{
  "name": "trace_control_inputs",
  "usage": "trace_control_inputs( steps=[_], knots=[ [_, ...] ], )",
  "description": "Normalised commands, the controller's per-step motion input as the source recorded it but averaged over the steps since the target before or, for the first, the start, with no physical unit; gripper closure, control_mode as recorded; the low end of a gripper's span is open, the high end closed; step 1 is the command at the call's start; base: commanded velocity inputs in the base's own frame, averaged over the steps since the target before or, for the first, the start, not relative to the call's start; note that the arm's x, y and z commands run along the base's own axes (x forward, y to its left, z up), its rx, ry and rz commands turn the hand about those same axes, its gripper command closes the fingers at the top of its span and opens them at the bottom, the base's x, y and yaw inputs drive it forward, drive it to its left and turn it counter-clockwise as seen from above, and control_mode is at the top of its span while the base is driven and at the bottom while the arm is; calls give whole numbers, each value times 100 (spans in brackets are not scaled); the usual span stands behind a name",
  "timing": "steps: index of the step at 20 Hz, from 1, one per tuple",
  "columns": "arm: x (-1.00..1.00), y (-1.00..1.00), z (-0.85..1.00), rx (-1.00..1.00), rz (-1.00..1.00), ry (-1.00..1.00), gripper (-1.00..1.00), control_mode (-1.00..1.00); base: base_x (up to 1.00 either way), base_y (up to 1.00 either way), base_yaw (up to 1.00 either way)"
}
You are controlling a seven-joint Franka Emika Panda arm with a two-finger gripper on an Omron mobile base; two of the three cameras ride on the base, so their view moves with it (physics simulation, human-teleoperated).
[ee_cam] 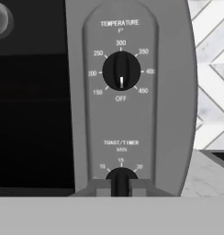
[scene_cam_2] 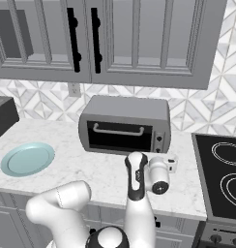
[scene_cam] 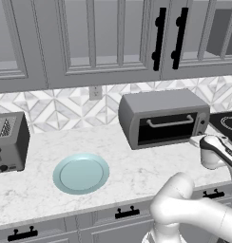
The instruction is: Pick up the kebab skewer and baguette bread, and place them inside the toaster oven. Close the toaster oven door and start by setting the timer.
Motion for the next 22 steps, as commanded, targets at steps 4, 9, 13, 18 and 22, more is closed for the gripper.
trace_control_inputs(
  steps=[4, 9, 13, 18, 22],
  knots=[
    [0, 0, 7, 0, 0, 0, 100, -100, 0, 0, 0],
    [0, 0, 1, 0, 0, 0, 100, -100, 0, 0, 0],
    [0, 6, 0, 0, 0, 0, 100, -100, 0, 0, 0],
    [2, 9, 0, 0, 0, 0, 100, -100, 0, 0, 0],
    [10, 7, 0, 0, 0, 0, 100, -100, 0, 0, 0]
  ],
)
